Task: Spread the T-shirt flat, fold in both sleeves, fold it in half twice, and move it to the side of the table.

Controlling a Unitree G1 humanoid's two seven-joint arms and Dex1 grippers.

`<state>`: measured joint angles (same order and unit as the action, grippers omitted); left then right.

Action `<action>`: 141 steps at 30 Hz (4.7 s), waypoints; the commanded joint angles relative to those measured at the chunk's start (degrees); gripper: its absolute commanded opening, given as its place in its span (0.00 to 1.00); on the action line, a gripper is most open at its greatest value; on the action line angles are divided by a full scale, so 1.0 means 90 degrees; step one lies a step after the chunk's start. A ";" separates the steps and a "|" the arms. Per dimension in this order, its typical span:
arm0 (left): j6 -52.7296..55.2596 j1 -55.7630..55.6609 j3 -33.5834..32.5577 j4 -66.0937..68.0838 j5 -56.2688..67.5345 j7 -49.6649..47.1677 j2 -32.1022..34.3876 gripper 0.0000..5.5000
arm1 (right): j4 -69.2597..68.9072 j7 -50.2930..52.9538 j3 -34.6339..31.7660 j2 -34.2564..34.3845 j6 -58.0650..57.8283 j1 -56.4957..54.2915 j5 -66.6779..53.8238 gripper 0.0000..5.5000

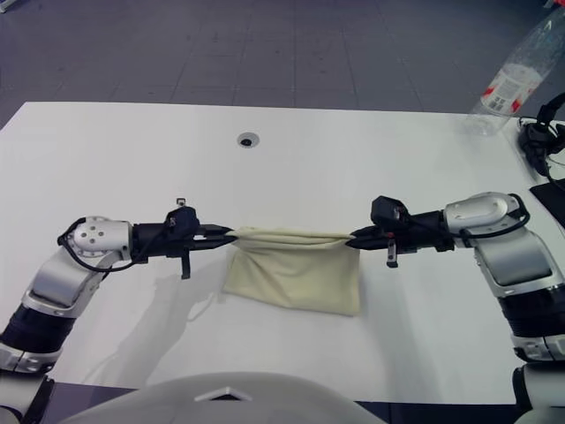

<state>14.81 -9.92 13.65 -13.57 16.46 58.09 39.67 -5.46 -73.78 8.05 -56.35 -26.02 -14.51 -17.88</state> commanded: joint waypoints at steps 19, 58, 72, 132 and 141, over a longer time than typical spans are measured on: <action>0.0504 0.0319 -0.1200 -0.1481 0.1171 0.0423 0.0575 0.04 | 0.0080 0.0265 -0.0032 0.0373 0.0429 0.0006 0.0247 0.03; 0.0079 -0.0367 -0.0568 0.1220 -0.0851 -0.2729 -0.2027 0.70 | 0.0831 0.3663 -0.0768 0.2178 -0.0644 -0.0317 0.0656 0.60; 0.0232 0.0015 -0.1837 -0.0266 -0.0074 -0.3175 -0.1961 0.98 | -0.1621 0.2554 -0.0634 0.2123 0.0590 0.1361 -0.0075 0.98; -0.1162 0.2047 0.0027 0.0074 -0.2376 -0.2119 -0.0133 0.98 | 0.3690 0.3821 0.0867 0.3256 0.3327 -0.0511 0.2705 0.98; -0.1317 0.2320 -0.0682 -0.0085 -0.1961 -0.1847 0.0218 0.98 | 0.5318 0.4769 0.0698 0.3079 0.4628 -0.0613 0.3027 0.98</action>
<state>3.04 10.37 8.08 -15.42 -0.86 40.64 40.18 35.36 -32.67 13.78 -26.77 16.60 -23.70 5.02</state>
